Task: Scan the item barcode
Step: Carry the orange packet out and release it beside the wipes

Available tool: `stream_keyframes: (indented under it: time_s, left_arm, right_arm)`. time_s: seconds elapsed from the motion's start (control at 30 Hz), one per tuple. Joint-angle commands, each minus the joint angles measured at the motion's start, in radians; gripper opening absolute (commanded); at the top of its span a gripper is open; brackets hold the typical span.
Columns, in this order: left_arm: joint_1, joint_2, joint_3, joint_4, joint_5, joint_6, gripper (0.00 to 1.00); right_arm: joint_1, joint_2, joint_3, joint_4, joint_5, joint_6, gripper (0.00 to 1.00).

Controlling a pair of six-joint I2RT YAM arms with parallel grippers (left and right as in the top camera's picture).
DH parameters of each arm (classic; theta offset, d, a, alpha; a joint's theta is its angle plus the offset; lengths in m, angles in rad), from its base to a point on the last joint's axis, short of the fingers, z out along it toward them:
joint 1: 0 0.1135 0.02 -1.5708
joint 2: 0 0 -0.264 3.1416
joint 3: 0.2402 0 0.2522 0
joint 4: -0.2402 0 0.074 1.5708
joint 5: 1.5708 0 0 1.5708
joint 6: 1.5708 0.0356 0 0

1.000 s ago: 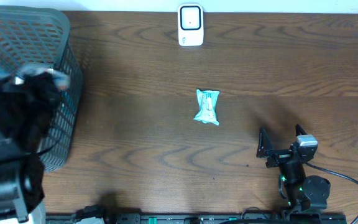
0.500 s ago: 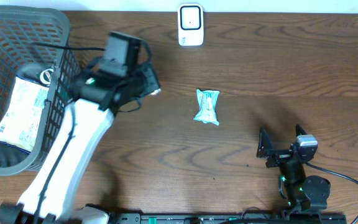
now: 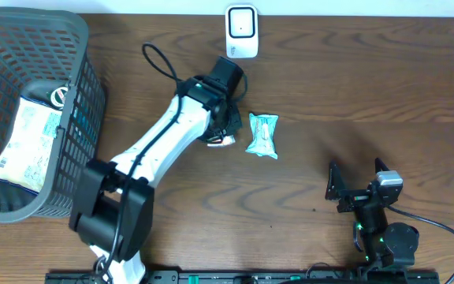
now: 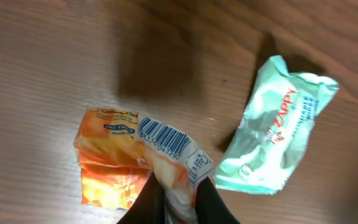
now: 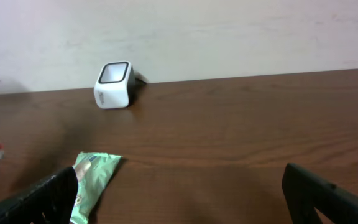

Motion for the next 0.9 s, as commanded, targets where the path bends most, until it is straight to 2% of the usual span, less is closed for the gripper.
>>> stream_keyframes:
  time_s: [0.0,0.1,0.33,0.4,0.43,0.6,0.63,0.67,0.73,0.77,0.8,0.87]
  left_arm:
    - [-0.006,0.013,0.005,0.025,-0.047,-0.013,0.07]
    - [-0.006,0.011,0.005,0.056,-0.04,-0.046,0.08]
    - [-0.008,0.012,0.005,0.103,-0.044,-0.412,0.08]
    - [-0.008,0.012,0.005,0.118,-0.043,-0.537,0.17]
    - [-0.008,0.012,0.005,0.132,-0.043,-0.599,0.17]
    - [-0.008,0.012,0.005,0.202,-0.043,-0.776,0.17]
    - [-0.008,0.012,0.005,0.209,-0.042,-0.816,0.22]
    - [-0.008,0.012,0.005,0.214,-0.04,-0.847,0.35]
    - [-0.008,0.012,0.005,0.233,-0.039,-0.855,0.79]
    - [-0.007,0.012,0.005,0.237,-0.039,-0.855,0.94]
    - [-0.006,0.012,0.005,0.238,-0.039,-0.855,0.98]
    - [-0.005,0.011,0.005,0.238,-0.039,-0.851,0.98]
  right_arm:
    - [0.006,0.001,-0.001,-0.004,-0.002,0.01,0.99]
    - [0.006,0.001,-0.001,-0.004,-0.002,0.01,0.99]
    - [0.006,0.001,-0.001,-0.004,-0.002,0.01,0.99]
    - [0.006,0.001,-0.001,-0.004,-0.002,0.01,0.99]
    - [0.006,0.001,-0.001,-0.004,-0.002,0.01,0.99]
    - [0.006,0.001,-0.001,-0.004,-0.002,0.01,0.99]
    - [0.006,0.001,-0.001,-0.004,-0.002,0.01,0.99]
    - [0.006,0.001,-0.001,-0.004,-0.002,0.01,0.99]
    - [0.006,0.002,-0.001,-0.004,-0.002,0.01,0.99]
    - [0.006,0.002,-0.001,-0.004,-0.002,0.01,0.99]
    - [0.006,0.002,-0.001,-0.004,-0.002,0.01,0.99]
    - [0.006,0.002,-0.001,-0.004,-0.002,0.01,0.99]
